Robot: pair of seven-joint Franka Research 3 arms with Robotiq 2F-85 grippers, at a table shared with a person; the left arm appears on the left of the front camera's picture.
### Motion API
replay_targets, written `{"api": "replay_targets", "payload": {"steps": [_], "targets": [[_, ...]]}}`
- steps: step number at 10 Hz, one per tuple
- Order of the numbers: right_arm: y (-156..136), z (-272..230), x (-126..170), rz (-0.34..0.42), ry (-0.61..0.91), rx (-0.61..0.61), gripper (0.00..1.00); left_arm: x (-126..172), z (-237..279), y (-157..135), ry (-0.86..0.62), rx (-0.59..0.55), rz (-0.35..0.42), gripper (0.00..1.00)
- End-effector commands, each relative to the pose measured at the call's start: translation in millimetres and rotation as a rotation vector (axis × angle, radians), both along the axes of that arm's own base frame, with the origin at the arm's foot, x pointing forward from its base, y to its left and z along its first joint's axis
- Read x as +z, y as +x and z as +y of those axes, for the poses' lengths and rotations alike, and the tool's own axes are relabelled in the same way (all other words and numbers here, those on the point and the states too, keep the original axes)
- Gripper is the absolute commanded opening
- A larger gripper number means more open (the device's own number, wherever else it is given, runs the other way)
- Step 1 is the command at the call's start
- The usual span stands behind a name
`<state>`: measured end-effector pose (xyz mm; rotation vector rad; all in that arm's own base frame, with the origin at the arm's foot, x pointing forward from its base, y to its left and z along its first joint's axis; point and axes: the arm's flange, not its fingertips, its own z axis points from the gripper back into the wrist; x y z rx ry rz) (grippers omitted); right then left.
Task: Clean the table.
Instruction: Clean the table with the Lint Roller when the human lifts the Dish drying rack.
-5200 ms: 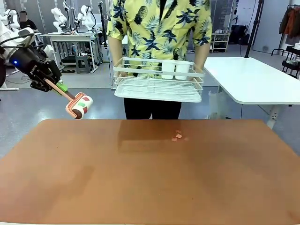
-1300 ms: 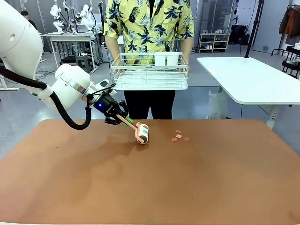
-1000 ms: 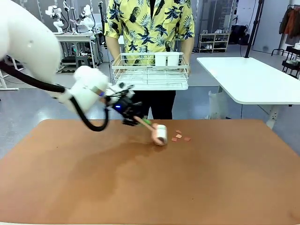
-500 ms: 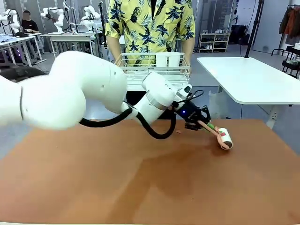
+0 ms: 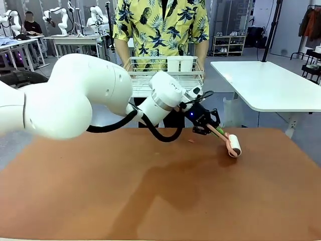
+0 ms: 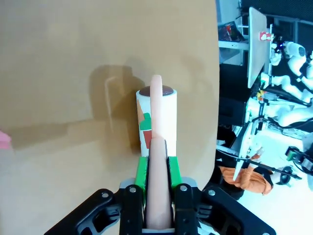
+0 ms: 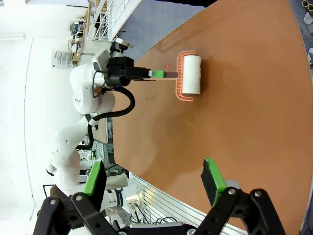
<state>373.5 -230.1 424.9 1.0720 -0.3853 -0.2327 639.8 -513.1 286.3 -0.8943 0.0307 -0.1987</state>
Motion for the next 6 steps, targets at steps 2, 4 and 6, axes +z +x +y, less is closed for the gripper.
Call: {"api": "replay_targets", "payload": {"steps": [2, 4, 6], "targets": [[-3.0, -0.9, 2.4, -0.008, -0.001, 0.013, 1.00, 102.7, 57.3, -19.1, -0.030, -0.076, 0.020, 0.21], [-3.0, -0.9, 2.4, -0.008, -0.001, 0.013, 1.00, 129.0, 133.0, -38.8, 0.040, -0.032, 0.085, 0.21], [-3.0, -0.9, 2.4, -0.008, -0.001, 0.013, 1.00, 149.2, 219.8, -69.9, 0.132, -0.015, 0.091, 0.21]]}}
